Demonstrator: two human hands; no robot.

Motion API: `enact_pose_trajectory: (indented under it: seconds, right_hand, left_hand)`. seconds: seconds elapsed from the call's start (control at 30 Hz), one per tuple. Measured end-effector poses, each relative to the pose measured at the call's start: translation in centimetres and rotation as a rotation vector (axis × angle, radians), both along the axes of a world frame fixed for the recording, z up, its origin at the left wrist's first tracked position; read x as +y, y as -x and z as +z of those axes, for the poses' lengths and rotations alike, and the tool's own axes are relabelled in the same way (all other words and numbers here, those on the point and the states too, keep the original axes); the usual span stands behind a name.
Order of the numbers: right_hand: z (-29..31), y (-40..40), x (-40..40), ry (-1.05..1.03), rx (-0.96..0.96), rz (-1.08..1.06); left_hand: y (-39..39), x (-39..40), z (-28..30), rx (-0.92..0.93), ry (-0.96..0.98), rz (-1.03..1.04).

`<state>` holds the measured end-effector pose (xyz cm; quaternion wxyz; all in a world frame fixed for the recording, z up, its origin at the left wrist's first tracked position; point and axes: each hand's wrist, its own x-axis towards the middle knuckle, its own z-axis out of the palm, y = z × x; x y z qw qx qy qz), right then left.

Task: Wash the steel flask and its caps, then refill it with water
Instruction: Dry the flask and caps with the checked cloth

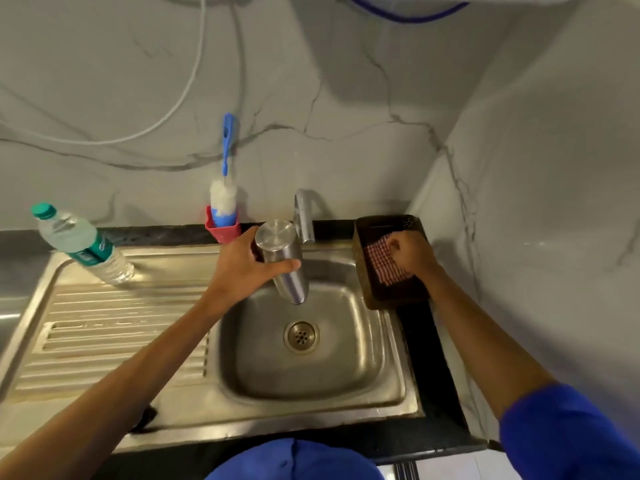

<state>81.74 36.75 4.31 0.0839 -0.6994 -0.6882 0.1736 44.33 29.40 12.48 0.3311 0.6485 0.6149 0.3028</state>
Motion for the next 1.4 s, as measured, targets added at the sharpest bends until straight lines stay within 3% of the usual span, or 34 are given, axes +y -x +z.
enact_pose_trajectory:
  seconds: [0.17,0.37,0.63,0.77,0.87,0.93,1.1,1.27,1.4]
  right_hand:
    - [-3.5,-1.8,4.0,0.173,-0.152,0.095]
    - [-7.1,-2.9,5.9,0.290,-0.105,0.053]
    - [-8.4,-3.1,7.7,0.275,-0.063,-0.066]
    - [-7.0,-3.1,7.6,0.254,-0.229,0.042]
    - [-6.1,-2.2,6.9,0.086,-0.443,0.168]
    - [-6.2,-1.1,6.7,0.015,-0.475,0.318]
    - [-6.5,0.9,5.4,0.225,-0.314,0.117]
    - [-6.5,0.8,5.7,0.243,-0.146,-0.012]
    - [-5.5,-1.3,6.0,0.273,0.204,-0.239]
  left_hand:
    - [-1.9,1.8,0.2,0.020,0.026,-0.029]
    - [-2.1,1.4,-1.4,0.044,0.077,0.015]
    - [-1.6,1.0,-2.5,0.095,0.109,0.046]
    - [-1.8,0.9,-2.8,0.089,0.109,0.043]
    - [-1.9,0.6,-2.8,0.094,0.103,0.051]
    - [-2.0,0.4,-2.8,0.089,0.108,0.055]
    - [-2.1,0.2,-2.8,0.075,0.116,0.056]
    - [-2.0,0.0,-2.6,0.071,0.115,0.072]
    - [-1.9,-0.2,-2.3,0.060,0.114,0.068]
